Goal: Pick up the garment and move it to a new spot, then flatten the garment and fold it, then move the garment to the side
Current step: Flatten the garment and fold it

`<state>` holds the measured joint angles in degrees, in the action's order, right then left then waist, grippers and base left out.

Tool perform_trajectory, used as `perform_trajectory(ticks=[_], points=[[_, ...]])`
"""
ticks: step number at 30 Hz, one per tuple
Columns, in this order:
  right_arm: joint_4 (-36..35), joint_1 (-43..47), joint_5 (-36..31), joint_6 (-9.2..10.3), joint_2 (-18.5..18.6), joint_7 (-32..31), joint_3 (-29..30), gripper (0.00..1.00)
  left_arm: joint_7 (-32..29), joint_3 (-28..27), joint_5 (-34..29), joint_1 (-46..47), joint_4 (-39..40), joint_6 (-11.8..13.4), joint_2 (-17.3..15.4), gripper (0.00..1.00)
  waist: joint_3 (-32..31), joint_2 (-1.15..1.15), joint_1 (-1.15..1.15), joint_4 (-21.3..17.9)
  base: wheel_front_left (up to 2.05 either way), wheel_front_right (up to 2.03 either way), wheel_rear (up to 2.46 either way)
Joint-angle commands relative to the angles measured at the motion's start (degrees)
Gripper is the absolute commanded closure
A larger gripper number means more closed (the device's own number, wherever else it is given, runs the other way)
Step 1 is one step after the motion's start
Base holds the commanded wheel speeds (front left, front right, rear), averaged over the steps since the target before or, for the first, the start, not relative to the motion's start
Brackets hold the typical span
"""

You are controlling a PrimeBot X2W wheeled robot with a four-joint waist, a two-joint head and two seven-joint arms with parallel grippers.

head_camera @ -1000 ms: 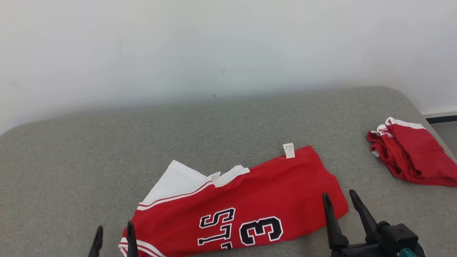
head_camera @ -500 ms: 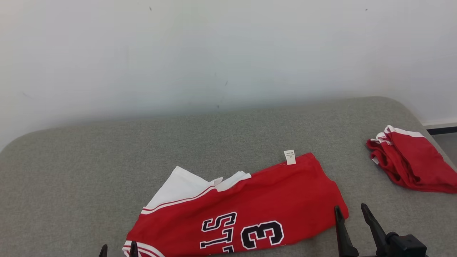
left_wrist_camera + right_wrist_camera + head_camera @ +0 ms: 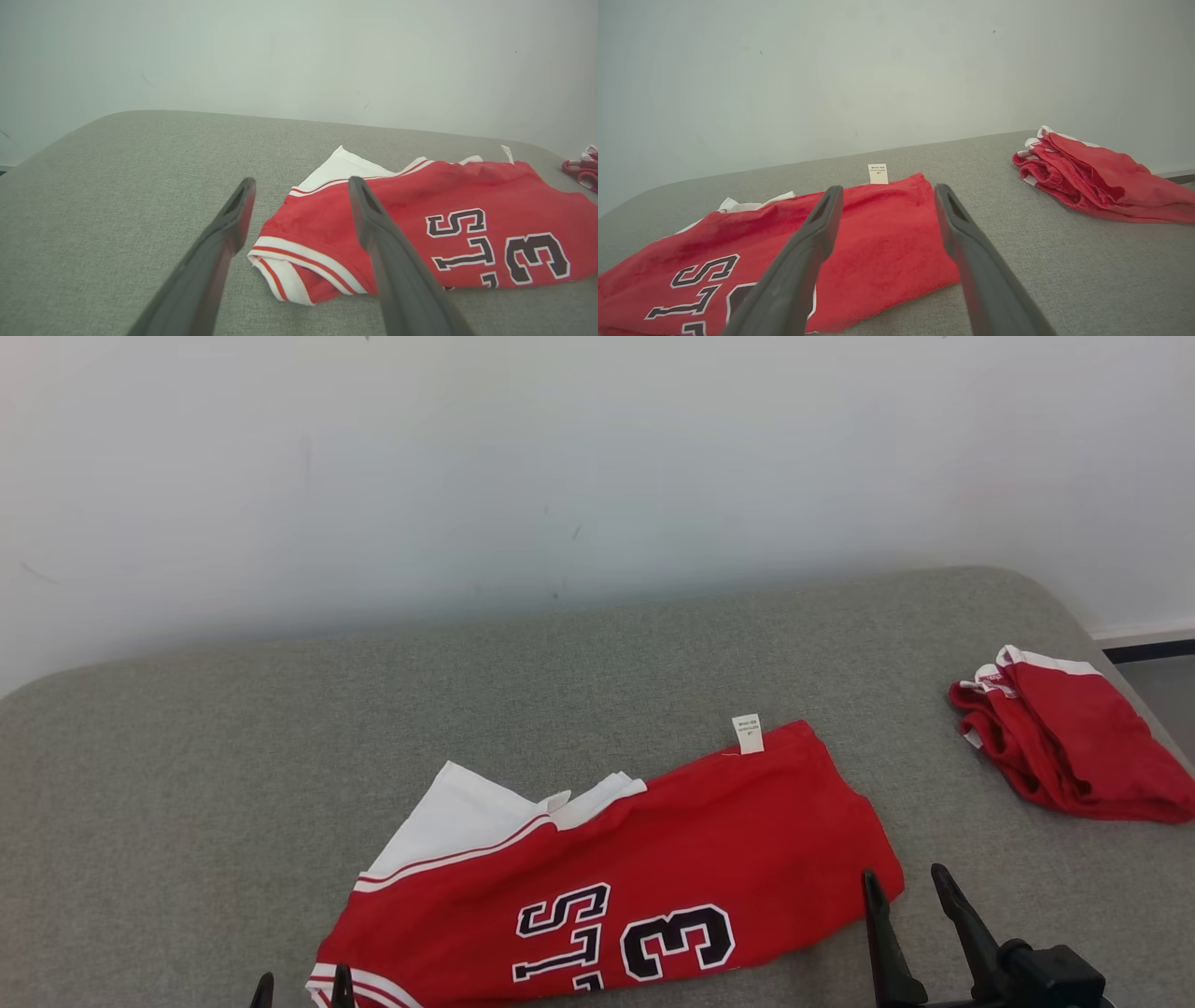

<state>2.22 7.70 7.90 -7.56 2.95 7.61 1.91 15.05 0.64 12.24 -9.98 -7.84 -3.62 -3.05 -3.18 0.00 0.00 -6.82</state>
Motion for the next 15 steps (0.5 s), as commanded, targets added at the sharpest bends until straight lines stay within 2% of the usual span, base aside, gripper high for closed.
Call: perform_trajectory(ticks=[1, 15], points=[[0.1, -0.3, 0.2, 0.13, -0.2, 0.3, -0.2, 0.0, 0.2, -0.4, -0.4, 0.7, -0.1, -0.3, 0.2, 0.0, 0.0, 0.0, 0.0, 0.0, 0.0, 0.0, 0.0], [-0.5, -0.8, -0.2, 0.13, -0.1, 0.0, -0.5, 0.0, 0.2, 0.3, 0.2, 0.6, -0.3, 0.5, 0.2, 0.0, 0.5, 0.0, 0.0, 0.2, 0.0, 0.0, 0.0]])
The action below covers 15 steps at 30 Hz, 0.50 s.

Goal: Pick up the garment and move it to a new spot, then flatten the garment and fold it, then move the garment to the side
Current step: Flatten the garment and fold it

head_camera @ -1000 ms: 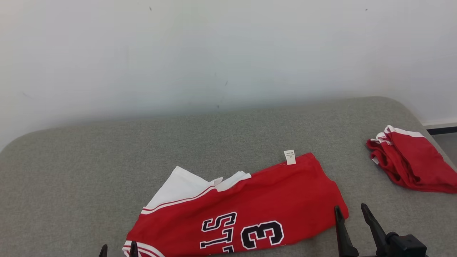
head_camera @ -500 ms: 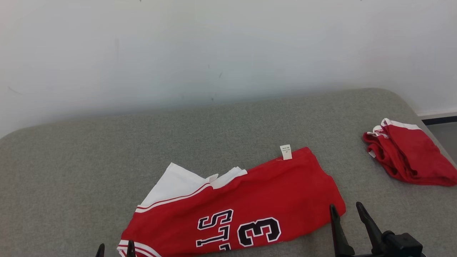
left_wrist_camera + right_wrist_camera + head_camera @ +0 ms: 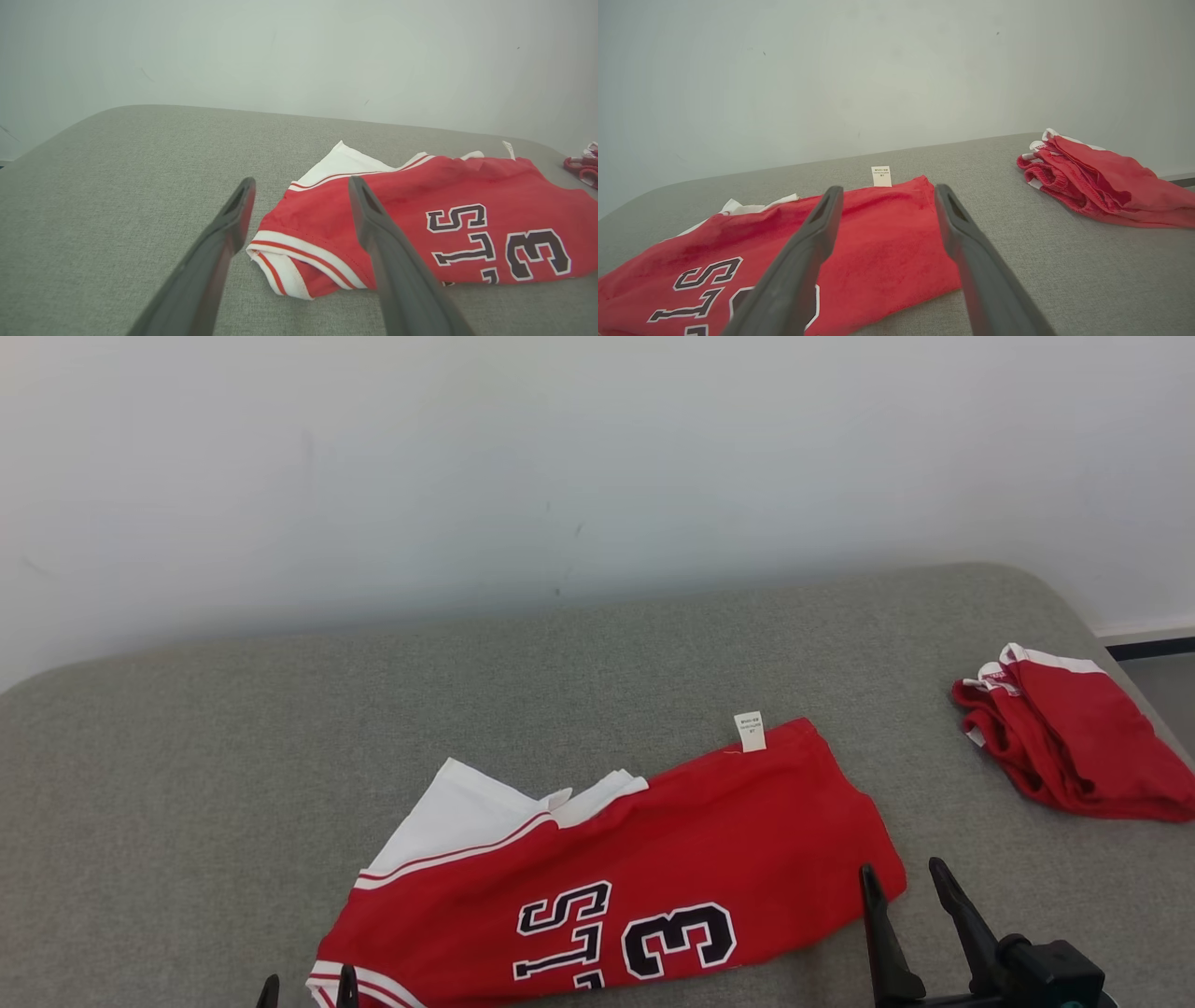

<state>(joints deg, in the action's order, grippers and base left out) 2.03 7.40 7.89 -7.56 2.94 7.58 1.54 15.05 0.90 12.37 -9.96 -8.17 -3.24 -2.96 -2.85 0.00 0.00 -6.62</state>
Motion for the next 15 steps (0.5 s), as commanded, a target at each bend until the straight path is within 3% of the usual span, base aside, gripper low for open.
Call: perform_trajectory(ticks=[1, 11, 15], points=[[-0.4, -0.6, -0.3, 0.13, -0.1, -0.1, -0.2, 0.0, 0.2, 0.1, 0.1, 0.7, -0.1, 0.1, 0.1, 0.0, 0.2, 0.0, 0.0, -0.1, 0.0, 0.0, 0.0], [-1.7, -3.9, -1.3, 0.13, 1.4, -3.8, -1.0, 0.0, -0.6, 1.1, 0.4, 8.4, -6.0, -1.4, -0.9, 0.0, 2.4, 0.0, 0.0, -0.1, 0.0, 0.0, 0.0], [-1.1, -8.6, 0.2, 0.13, 3.9, -11.0, -2.1, 0.0, -5.8, 3.2, 0.7, 16.7, -10.1, -2.8, -3.2, 0.0, 4.9, 0.0, 0.0, -0.9, 0.0, 0.0, 0.0]])
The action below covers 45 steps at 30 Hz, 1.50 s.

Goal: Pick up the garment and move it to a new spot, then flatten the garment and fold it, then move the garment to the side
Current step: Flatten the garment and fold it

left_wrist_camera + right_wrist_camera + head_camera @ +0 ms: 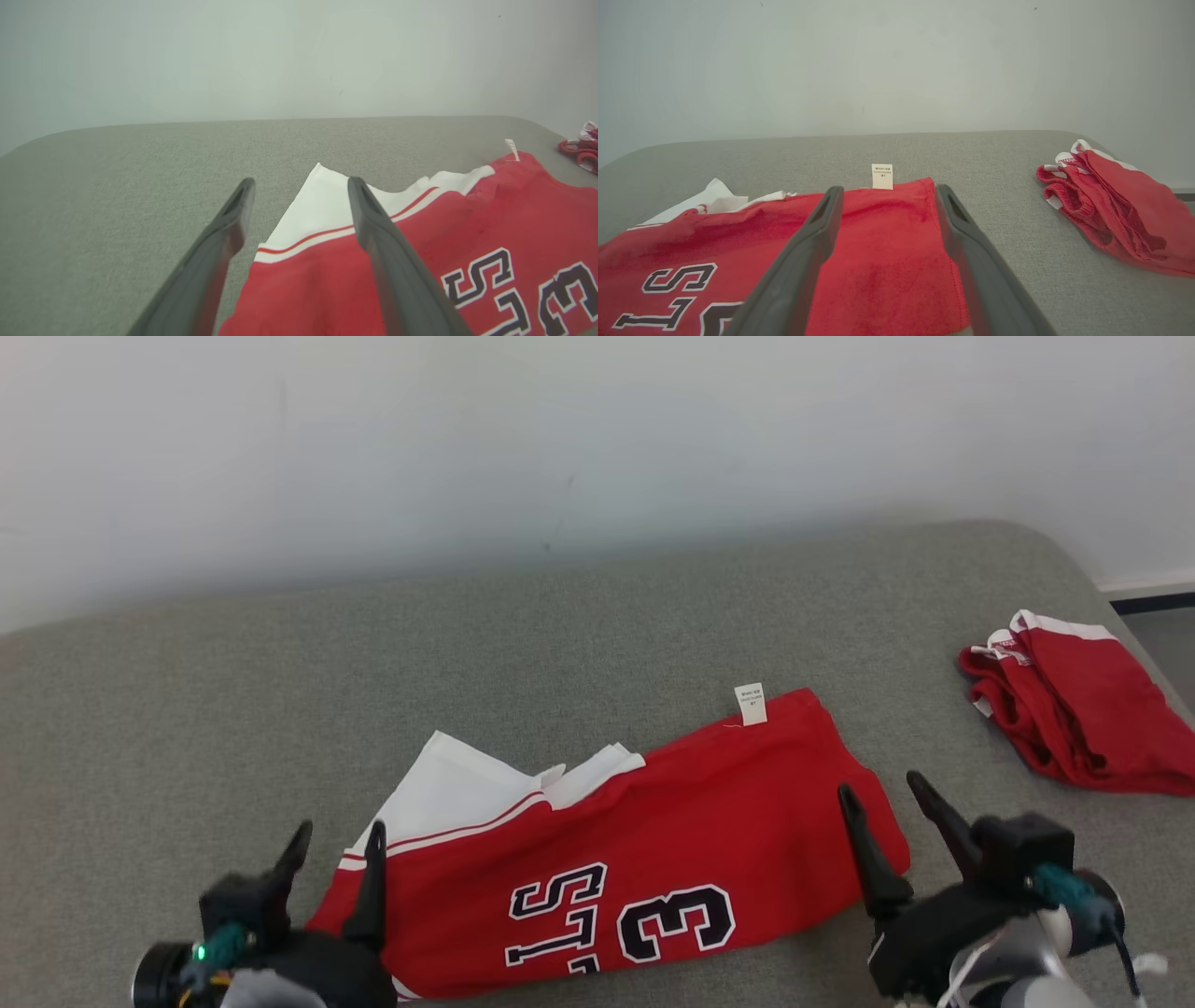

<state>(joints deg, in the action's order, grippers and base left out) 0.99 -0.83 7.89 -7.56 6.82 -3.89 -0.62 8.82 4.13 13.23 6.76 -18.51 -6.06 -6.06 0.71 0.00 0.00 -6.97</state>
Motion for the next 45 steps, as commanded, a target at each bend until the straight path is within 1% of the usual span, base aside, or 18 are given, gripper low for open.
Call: perform_trajectory(ticks=[1, 5, 8, 11, 12, 18, 21, 30, 34, 35, 36, 37, 38, 39, 40, 45], points=[[0.1, -1.8, 0.5, 0.13, 0.9, -1.6, -0.3, 0.0, -1.1, 0.5, -0.2, 2.5, -0.5, -0.2, -0.7, 0.0, 2.1, 0.0, 0.0, -0.8, 0.0, 0.0, 0.0], [1.7, -8.5, 1.7, 0.13, 3.3, -10.6, -0.7, 0.0, -9.2, 2.5, 1.2, 11.8, -4.1, -1.0, -2.7, 0.0, 5.9, 0.0, 0.0, -1.8, 0.0, 0.0, 0.0], [3.9, -13.6, 2.7, 0.13, 3.8, -16.8, -1.7, 0.0, -16.2, 4.0, 2.5, 17.9, -7.8, -1.2, -4.9, 0.0, 8.4, 0.0, 0.0, -3.0, 0.0, 0.0, 0.0], [5.0, -18.2, 4.1, 0.13, 4.0, -20.4, -3.3, 0.0, -22.5, 5.6, 4.0, 23.0, -11.1, -1.4, -6.8, 0.0, 10.6, 0.0, 0.0, -4.1, 0.0, 0.0, 0.0], [5.8, -20.4, 4.6, 0.13, 4.4, -21.5, -4.5, 0.0, -25.8, 7.2, 5.3, 25.5, -12.8, -1.5, -7.9, 0.0, 11.6, 0.0, 0.0, -4.7, 0.0, 0.0, 0.0], [7.9, -24.4, 5.3, 0.13, 6.2, -21.9, -6.9, 0.0, -29.9, 12.7, 9.8, 29.7, -14.5, -1.4, -10.5, 0.0, 13.0, 0.0, 0.0, -5.4, 0.0, 0.0, 0.0], [8.6, -25.1, 5.6, 0.13, 6.6, -21.7, -7.7, 0.0, -31.0, 14.1, 9.6, 31.3, -16.3, -1.4, -11.5, 0.0, 13.2, 0.0, 0.0, -5.6, 0.0, 0.0, 0.0], [9.9, -26.8, 6.6, 0.13, 7.7, -22.0, -9.4, 0.0, -32.8, 16.8, 9.7, 35.6, -21.4, -1.4, -11.9, 0.0, 14.3, 0.0, 0.0, -6.8, 0.0, 0.0, 0.0], [10.7, -27.8, 6.7, 0.13, 7.3, -21.7, -10.4, 0.0, -34.6, 17.5, 10.0, 36.8, -24.0, -1.3, -12.1, 0.0, 14.9, 0.0, 0.0, -7.3, 0.0, 0.0, 0.0], [11.0, -28.0, 6.7, 0.13, 7.3, -21.9, -10.6, 0.0, -34.9, 17.7, 10.1, 37.1, -24.4, -1.3, -12.0, 0.07, 15.1, 0.0, 0.0, -7.4, 0.0, 0.0, 0.0], [11.3, -28.3, 6.8, 0.13, 7.4, -22.2, -10.9, 0.0, -35.4, 18.1, 10.6, 37.3, -24.9, -1.3, -11.8, 0.22, 15.2, 0.0, 0.0, -7.4, 0.0, 0.0, 0.0], [11.7, -28.7, 6.7, 0.13, 7.6, -22.5, -11.3, 0.0, -36.2, 18.4, 10.9, 37.3, -25.4, -1.3, -11.7, 0.58, 15.3, 0.0, 0.0, -7.4, 0.0, 0.0, 0.0], [12.1, -29.1, 6.7, 0.13, 7.8, -23.0, -11.4, 0.0, -36.8, 18.8, 11.1, 37.4, -25.6, -1.3, -11.6, 0.83, 15.5, 0.0, 0.0, -7.4, 0.0, 0.0, 0.0], [12.7, -29.5, 6.7, 0.13, 8.0, -23.7, -11.5, 0.0, -37.8, 18.9, 11.8, 37.4, -26.0, -1.3, -11.6, 1.0, 15.7, 0.0, 0.0, -7.3, 0.0, 0.0, 0.0], [12.7, -29.5, 6.7, 0.13, 8.0, -23.7, -11.5, 0.0, -37.8, 18.9, 11.8, 37.4, -26.0, -1.3, -11.6, 1.0, 15.7, 0.0, 0.0, -7.3, 0.0, 0.0, 0.0], [15.5, -32.6, 4.8, 0.13, 8.1, -28.5, -9.5, 0.0, -39.6, 19.3, 13.4, 38.3, -25.2, -1.3, -12.6, 1.0, 16.9, 0.0, 0.0, -6.6, 0.0, 0.0, 0.0]])
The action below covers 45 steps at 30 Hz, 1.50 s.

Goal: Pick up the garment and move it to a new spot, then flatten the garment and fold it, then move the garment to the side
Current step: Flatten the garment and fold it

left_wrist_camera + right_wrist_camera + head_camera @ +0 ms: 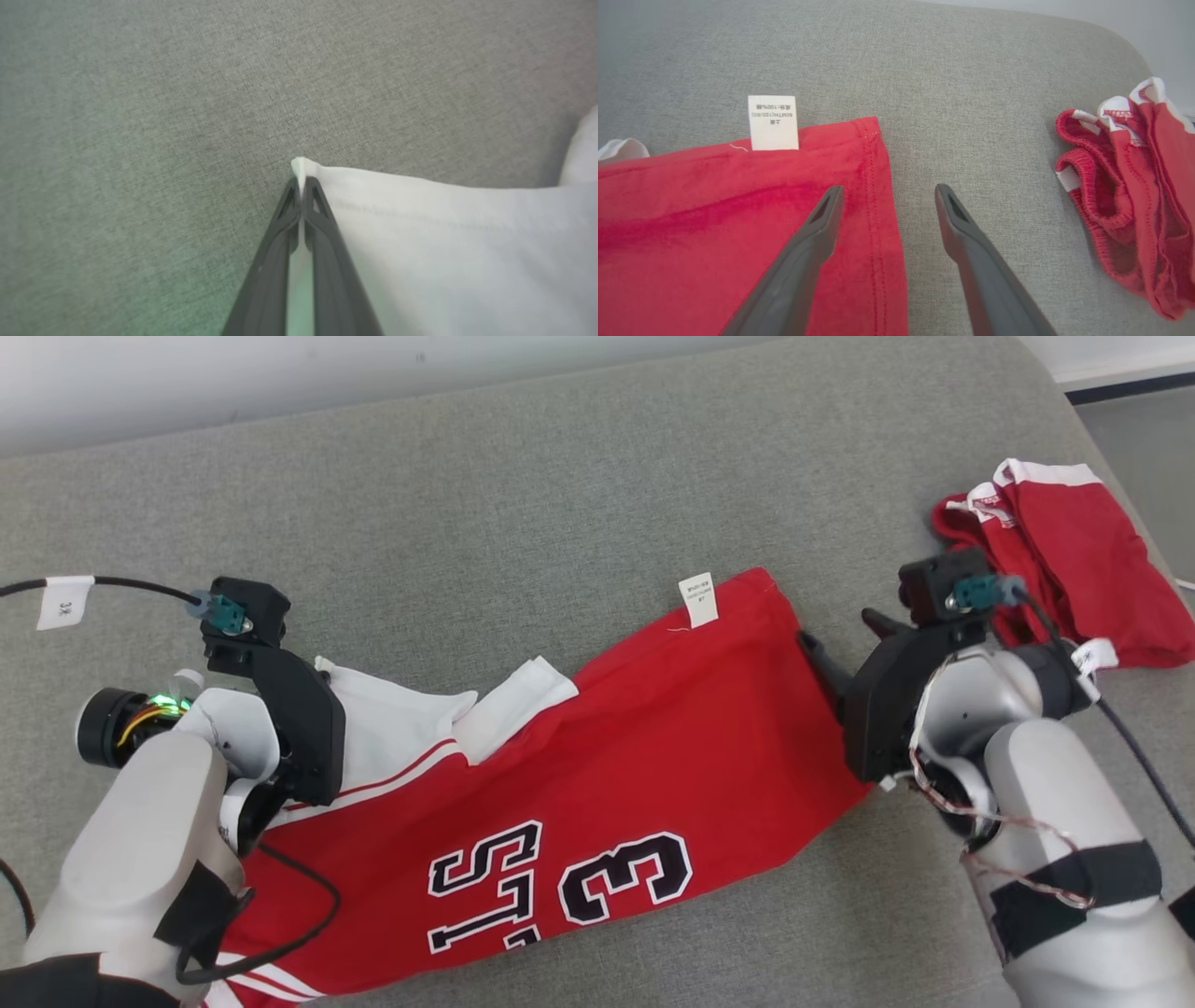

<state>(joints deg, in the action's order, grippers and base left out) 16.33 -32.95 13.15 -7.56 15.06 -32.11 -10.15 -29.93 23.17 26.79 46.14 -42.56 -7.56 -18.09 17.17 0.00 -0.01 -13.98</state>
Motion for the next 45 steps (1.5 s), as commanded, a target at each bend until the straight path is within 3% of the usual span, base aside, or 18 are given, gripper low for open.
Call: perform_trajectory(ticks=[1, 9, 16, 26, 29, 30, 33, 36, 37, 38, 45], points=[[0.8, -1.4, -0.7, 0.13, -0.5, -1.4, 0.9, 0.0, -0.8, 0.2, 0.1, -0.7, -0.9, 0.2, -0.9, 1.0, 0.6, 0.0, 0.01, 0.5, 0.0, 0.0, 0.0], [6.3, -8.6, -3.4, 0.13, -2.0, -9.1, 4.6, 0.0, -1.1, 0.6, 0.8, 1.4, 1.5, 0.3, -1.7, 1.0, 2.4, 0.0, 0.01, 2.3, 0.0, 0.0, 0.0], [13.3, -13.6, -4.7, 0.13, -3.8, -8.5, 5.8, 0.0, -1.2, 1.7, 0.8, 2.9, 3.0, 0.2, -1.1, 1.0, 3.9, 0.0, 0.01, 3.6, 0.0, 0.0, 0.0], [17.5, -15.9, -3.1, 0.13, -3.9, -6.0, 0.2, 0.0, -1.2, 2.2, 1.2, 3.4, 4.3, 0.3, -1.7, 1.0, 5.0, 0.0, 0.01, 3.3, 0.0, 0.0, 0.0], [18.1, -16.4, -2.6, 0.13, -3.4, -5.6, -0.9, 0.2, -1.1, 2.3, 1.3, 3.6, 4.5, 0.4, -1.8, 1.0, 5.1, 0.0, 0.01, 3.1, 0.0, 0.0, 0.0], [18.3, -16.5, -2.5, 0.13, -3.4, -5.5, -1.1, 0.5, -1.0, 2.3, 1.3, 3.6, 4.6, 0.4, -1.8, 1.0, 5.2, 0.0, 0.01, 3.1, 0.0, 0.0, 0.0], [18.7, -16.8, -2.1, 0.13, -3.3, -4.6, -1.5, 0.58, -0.6, 2.4, 1.4, 3.7, 5.0, 0.4, -1.8, 1.0, 5.3, 0.0, 0.01, 3.0, 0.0, 0.0, 0.0], [19.4, -17.4, -2.3, 0.13, -2.9, -3.5, -1.5, 0.8, -0.2, 2.5, 1.4, 3.9, 5.2, 0.5, -1.9, 1.0, 5.4, 0.0, 0.01, 3.1, 0.0, 0.0, 0.0], [19.5, -17.6, -2.3, 0.13, -2.9, -2.9, -1.3, 0.95, 0.2, 2.6, 1.2, 4.0, 5.3, 0.6, -1.9, 1.0, 5.4, 0.0, 0.01, 3.1, 0.0, 0.0, 0.0], [19.8, -17.6, -2.3, 0.13, -2.9, -2.6, -1.3, 1.0, 0.5, 2.5, 1.1, 4.0, 5.3, 0.7, -1.9, 1.0, 5.4, 0.0, 0.01, 3.1, 0.0, 0.0, 0.0], [18.7, -18.2, -0.7, 0.13, -3.6, 0.7, 0.7, 1.0, 6.0, 0.6, 2.6, 5.3, 7.7, 0.8, -1.8, 1.0, 4.3, 0.0, 0.01, 3.3, 0.0, 0.0, 0.0]])
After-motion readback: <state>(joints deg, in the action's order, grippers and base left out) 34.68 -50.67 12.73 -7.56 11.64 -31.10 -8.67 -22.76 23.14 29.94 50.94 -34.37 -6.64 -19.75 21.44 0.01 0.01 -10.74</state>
